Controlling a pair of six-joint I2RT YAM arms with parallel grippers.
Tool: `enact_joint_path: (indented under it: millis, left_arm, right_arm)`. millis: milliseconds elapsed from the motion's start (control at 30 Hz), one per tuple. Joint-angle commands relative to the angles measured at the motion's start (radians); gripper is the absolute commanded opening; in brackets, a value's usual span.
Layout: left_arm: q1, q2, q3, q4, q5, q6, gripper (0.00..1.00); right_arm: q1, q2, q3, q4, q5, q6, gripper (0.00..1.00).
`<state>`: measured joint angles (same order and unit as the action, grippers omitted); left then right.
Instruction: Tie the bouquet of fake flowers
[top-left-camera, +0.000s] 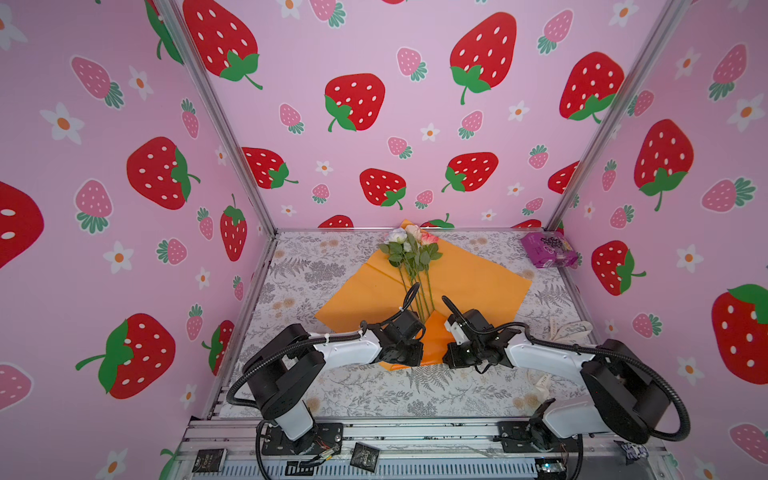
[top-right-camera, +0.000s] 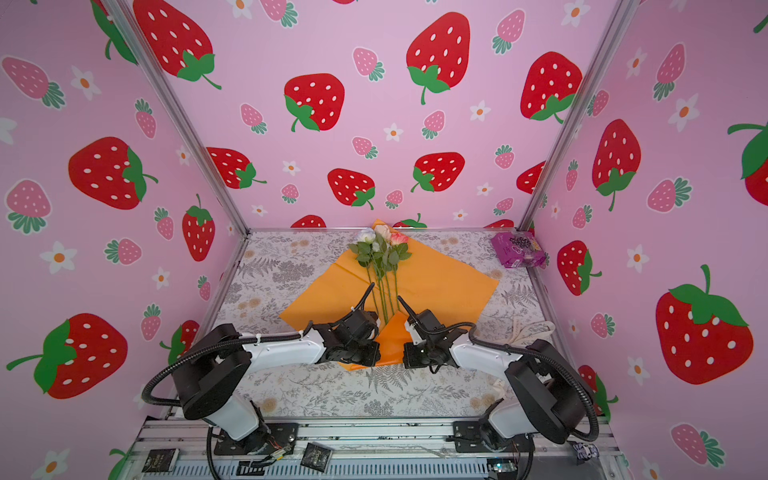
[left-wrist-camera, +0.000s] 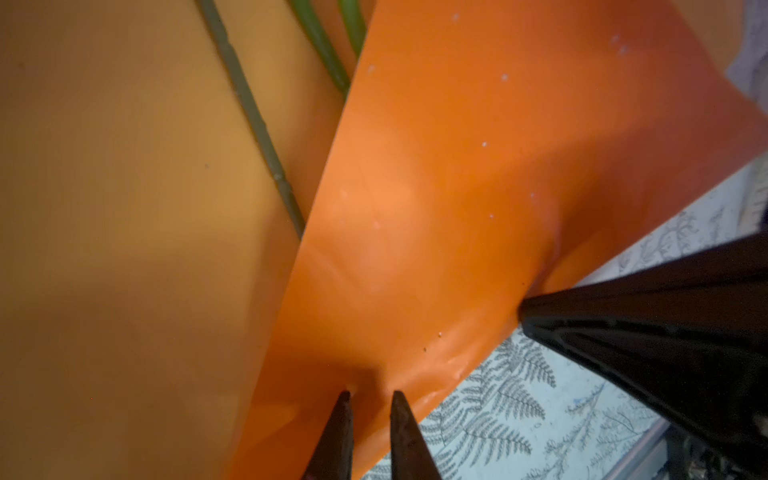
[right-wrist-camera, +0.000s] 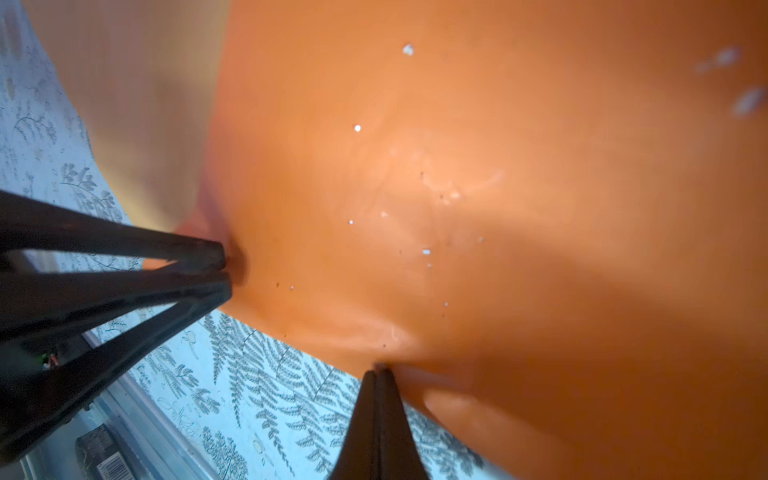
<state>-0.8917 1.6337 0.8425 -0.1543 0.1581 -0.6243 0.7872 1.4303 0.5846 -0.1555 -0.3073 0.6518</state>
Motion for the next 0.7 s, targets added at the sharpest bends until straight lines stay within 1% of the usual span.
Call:
enact_joint_path:
  millis: [0, 133, 300, 500, 667]
  left_arm:
    - [-0.011, -0.047, 0.0, 0.03, 0.057, 0.04, 0.26]
    - [-0.037, -0.046, 0.021, 0.048, 0.097, 0.072, 0.28]
    - [-0.051, 0.026, 0.059, 0.046, 0.131, 0.083, 0.27]
    - [-0.047, 0.092, 0.07, 0.0, 0.031, 0.029, 0.19]
    - [-0.032, 0.095, 0.035, -0.008, -0.005, -0.008, 0.17]
  right_arm:
    - [0.004, 0.021, 0.018, -0.012, 0.034, 0.006, 0.0]
    - [0.003, 0.031, 0.018, 0.005, 0.019, 0.006, 0.0]
    - [0.003, 0.029, 0.021, 0.004, 0.018, -0.002, 0.02]
    - [0.002, 0.022, 0.016, -0.011, 0.029, 0.0, 0.03]
    - [-0.012, 0.016, 0.012, -0.042, 0.065, -0.005, 0.03]
